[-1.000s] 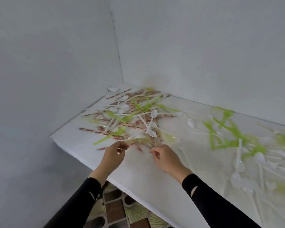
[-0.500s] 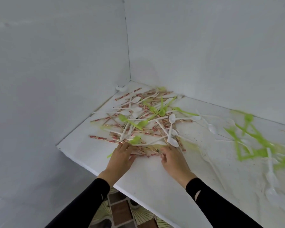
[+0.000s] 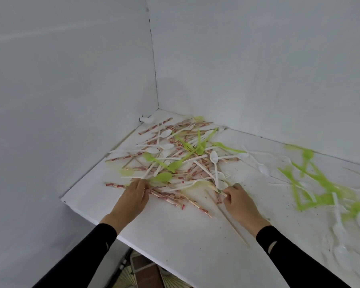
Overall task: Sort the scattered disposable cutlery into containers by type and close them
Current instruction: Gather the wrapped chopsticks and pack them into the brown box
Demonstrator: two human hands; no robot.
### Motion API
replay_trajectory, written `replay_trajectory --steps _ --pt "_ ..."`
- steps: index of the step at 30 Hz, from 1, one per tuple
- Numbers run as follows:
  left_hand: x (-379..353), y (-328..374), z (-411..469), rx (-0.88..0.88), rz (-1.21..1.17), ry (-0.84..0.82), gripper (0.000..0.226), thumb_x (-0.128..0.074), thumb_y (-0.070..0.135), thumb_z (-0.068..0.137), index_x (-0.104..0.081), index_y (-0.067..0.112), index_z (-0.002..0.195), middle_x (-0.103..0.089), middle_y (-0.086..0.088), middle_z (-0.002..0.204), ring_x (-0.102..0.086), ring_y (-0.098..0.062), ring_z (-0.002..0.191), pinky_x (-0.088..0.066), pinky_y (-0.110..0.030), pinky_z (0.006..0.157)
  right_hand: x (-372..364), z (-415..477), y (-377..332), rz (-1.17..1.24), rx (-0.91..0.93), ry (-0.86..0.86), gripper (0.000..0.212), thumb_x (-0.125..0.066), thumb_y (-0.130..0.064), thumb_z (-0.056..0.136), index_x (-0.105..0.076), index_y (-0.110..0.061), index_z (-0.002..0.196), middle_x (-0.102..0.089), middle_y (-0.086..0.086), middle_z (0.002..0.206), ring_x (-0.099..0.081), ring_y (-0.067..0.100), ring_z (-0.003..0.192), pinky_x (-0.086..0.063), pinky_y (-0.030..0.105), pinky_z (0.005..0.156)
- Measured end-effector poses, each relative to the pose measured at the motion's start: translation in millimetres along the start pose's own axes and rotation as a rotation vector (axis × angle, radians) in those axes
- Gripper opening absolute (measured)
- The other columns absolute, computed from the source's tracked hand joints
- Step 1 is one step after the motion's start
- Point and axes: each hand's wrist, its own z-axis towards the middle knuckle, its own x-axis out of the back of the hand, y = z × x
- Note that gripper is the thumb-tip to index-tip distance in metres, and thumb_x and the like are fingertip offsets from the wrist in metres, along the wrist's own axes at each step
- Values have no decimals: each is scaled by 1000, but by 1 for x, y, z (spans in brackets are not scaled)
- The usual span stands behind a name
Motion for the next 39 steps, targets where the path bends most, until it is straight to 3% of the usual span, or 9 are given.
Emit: replay_trajectory --steps 4,8,14,20,23,27,30,34,39 --pt "-8 -1 3 96 -41 -95 32 -50 13 97 -46 14 129 -62 -6 104 -63 -28 86 -46 -31 68 -2 -1 -13 78 118 38 23 -51 -22 96 -60 -18 117 -50 -5 103 -55 14 78 -47 29 69" --pt "-13 2 5 -5 -53 -123 50 -47 15 94 -41 13 143 -57 -7 126 -59 -24 106 -46 -29 89 -24 -8 -31 60 283 -89 29 -54 -34 94 -62 -24 120 -58 -8 109 -59 12 94 -48 31 84" --pt "-12 0 -3 -212 129 -9 56 -22 41 106 -69 12 118 -68 -4 111 -63 -21 101 -50 -32 92 -40 -2 -42 -55 324 -81 26 -52 -31 97 -64 -17 114 -56 -3 112 -56 16 102 -45 28 78" --pt "-18 -7 7 -311 131 -4 44 -26 35 106 -63 11 108 -58 -4 99 -52 -22 86 -45 -32 81 -20 -4 -29 -109 201 -26 14 -49 -30 89 -45 -19 81 -54 -4 74 -49 17 71 -40 32 62" --pt "-19 -6 9 -311 115 6 32 -25 38 105 -50 20 99 -52 2 98 -52 -19 79 -48 -33 70 -13 -11 -17 -97 112 -51 11 -47 -33 91 -48 -22 92 -54 -6 82 -51 17 75 -41 30 63" --pt "-19 3 15 -340 74 -11 24 -27 39 104 -47 25 99 -59 5 94 -53 -15 77 -45 -27 69 -10 -20 1 -122 52 3 39 -49 -46 94 -50 -25 126 -56 -6 109 -58 15 95 -44 27 72" --pt "-25 13 21 -342 33 -31 9 -41 19 97 -48 25 100 -57 4 93 -53 -17 77 -45 -27 72 -7 -21 10 -196 12 27 55 -48 -57 92 -43 -26 137 -42 -3 124 -54 16 108 -44 25 74" --pt "-27 32 41 -366 1 3 26 -53 -3 91 -54 13 111 -56 -4 105 -56 -21 87 -44 -25 82 -6 -17 15 -280 -68 -5 72 -44 -75 84 -42 -24 136 -41 -1 125 -51 18 112 -45 28 80" --pt "15 87 72 -201 -353 150 22 -31 29 105 -48 16 104 -62 0 92 -60 -20 81 -51 -37 72 -9 -15 10 -314 -42 1 58 -43 -63 90 -50 -22 131 -47 -2 122 -50 18 112 -45 30 85"
